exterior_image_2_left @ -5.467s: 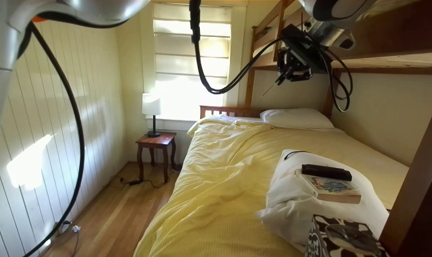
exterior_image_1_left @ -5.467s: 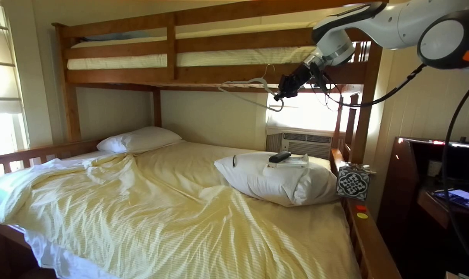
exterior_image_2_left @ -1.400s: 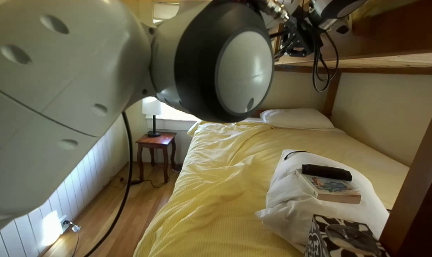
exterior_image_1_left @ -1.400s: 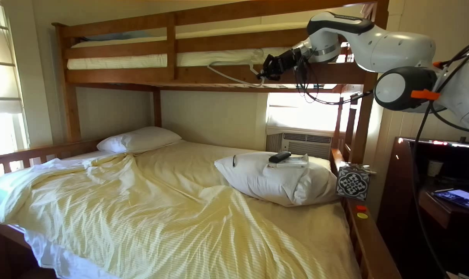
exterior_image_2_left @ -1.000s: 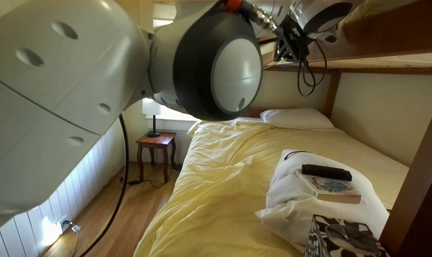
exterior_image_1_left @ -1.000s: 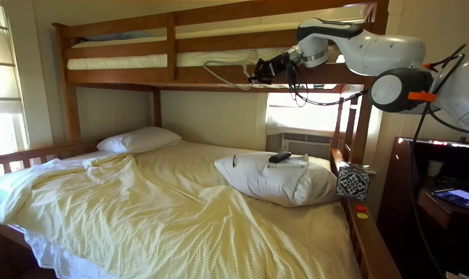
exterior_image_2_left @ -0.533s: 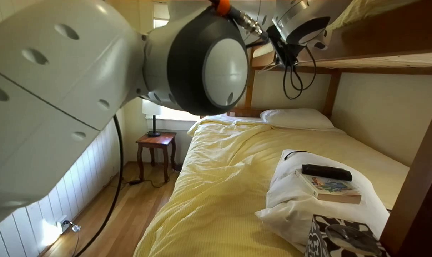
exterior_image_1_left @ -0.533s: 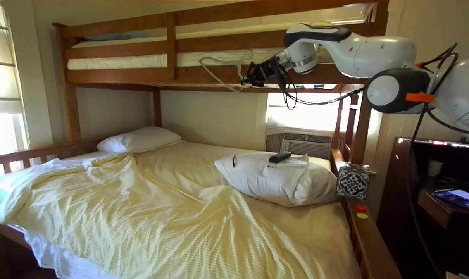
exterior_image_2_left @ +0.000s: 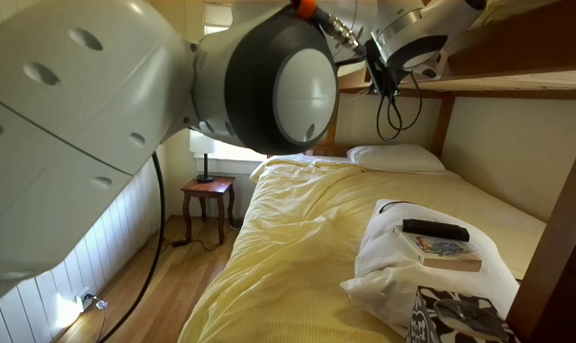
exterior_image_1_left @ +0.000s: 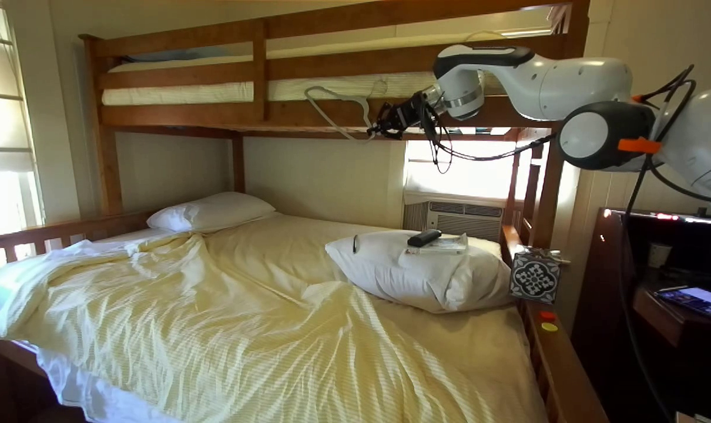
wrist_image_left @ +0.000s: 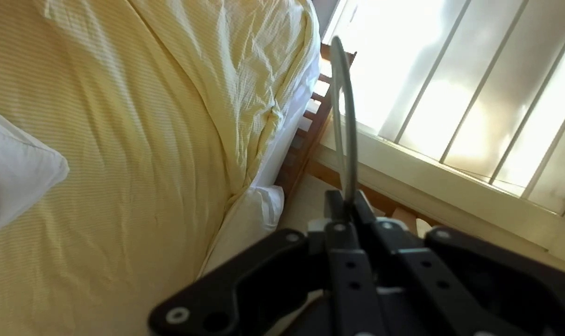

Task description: Hang the clothing hanger on the bed

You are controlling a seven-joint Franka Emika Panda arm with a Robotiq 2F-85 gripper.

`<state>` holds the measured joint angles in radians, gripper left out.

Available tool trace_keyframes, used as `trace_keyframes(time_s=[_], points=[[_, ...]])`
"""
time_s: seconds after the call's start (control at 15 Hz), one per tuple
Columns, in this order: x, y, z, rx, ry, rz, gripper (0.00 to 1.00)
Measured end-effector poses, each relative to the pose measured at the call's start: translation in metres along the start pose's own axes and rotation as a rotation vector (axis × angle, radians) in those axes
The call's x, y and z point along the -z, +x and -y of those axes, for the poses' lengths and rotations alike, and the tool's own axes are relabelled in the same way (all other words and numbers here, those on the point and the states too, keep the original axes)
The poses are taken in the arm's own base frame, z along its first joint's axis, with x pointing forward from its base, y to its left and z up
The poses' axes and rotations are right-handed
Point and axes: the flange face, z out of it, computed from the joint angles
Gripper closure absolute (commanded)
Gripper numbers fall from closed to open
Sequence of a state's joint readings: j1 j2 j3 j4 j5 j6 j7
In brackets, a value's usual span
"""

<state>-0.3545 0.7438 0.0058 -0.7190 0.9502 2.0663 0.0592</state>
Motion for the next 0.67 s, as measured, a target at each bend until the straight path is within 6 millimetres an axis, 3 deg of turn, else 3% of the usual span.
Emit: trace_keyframes(time_s=[0.67], points=[[-0.014, -0.016, -0.019, -0.058, -0.019, 0.118, 0.99]])
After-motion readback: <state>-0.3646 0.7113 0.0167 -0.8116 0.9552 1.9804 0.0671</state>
